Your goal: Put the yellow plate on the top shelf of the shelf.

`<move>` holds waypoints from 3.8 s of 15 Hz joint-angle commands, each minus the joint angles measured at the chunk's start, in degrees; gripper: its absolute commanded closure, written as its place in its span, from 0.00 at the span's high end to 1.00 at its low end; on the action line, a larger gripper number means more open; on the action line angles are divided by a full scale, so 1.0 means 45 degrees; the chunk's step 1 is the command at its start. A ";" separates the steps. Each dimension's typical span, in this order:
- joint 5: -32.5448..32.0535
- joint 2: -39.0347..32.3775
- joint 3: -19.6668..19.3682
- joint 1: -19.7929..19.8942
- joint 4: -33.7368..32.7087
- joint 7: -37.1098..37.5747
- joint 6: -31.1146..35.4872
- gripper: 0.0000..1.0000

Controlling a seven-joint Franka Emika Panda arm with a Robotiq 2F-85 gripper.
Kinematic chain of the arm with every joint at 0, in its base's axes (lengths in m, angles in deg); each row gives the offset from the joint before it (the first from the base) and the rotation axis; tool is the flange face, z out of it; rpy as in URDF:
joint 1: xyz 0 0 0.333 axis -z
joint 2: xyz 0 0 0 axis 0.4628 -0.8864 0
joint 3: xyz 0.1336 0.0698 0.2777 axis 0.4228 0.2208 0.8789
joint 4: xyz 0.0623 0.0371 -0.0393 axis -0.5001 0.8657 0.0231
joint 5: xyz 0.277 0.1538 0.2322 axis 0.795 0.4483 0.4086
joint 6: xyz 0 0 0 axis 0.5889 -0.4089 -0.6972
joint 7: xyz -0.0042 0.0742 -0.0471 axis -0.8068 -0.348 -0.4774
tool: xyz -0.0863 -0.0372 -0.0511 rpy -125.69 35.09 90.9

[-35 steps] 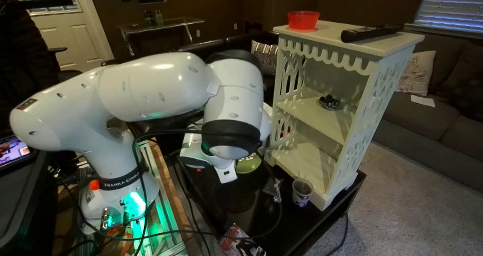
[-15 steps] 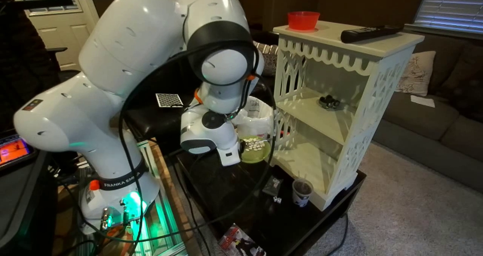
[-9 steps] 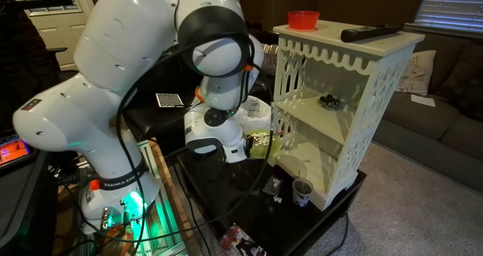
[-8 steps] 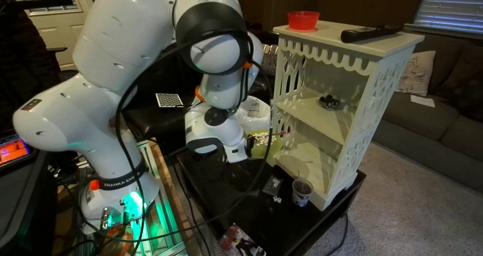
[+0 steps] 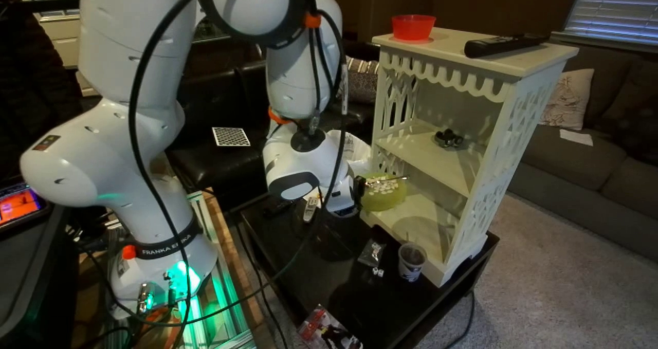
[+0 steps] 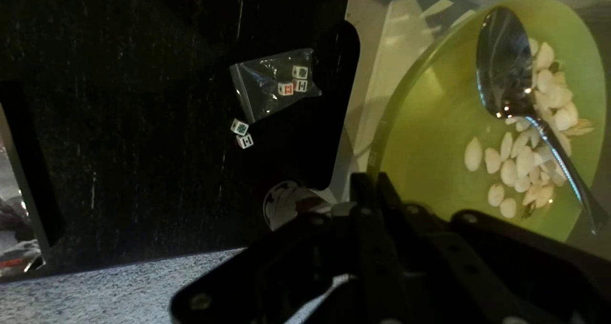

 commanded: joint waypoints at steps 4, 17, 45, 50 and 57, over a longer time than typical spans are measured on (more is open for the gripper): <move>-0.1518 0.1951 0.0059 0.0797 0.0068 0.2123 -0.2433 0.01; -0.7162 0.2379 0.1428 0.5244 0.0067 0.6187 -0.1662 0.01; -0.8389 0.1371 0.4970 0.5793 -0.5110 0.9731 -0.8178 0.01; -0.8314 0.0513 0.4913 0.5838 -0.5890 0.9769 -0.8988 0.01; -0.2262 0.0976 0.2461 0.2733 -0.5845 0.5457 -0.7957 0.01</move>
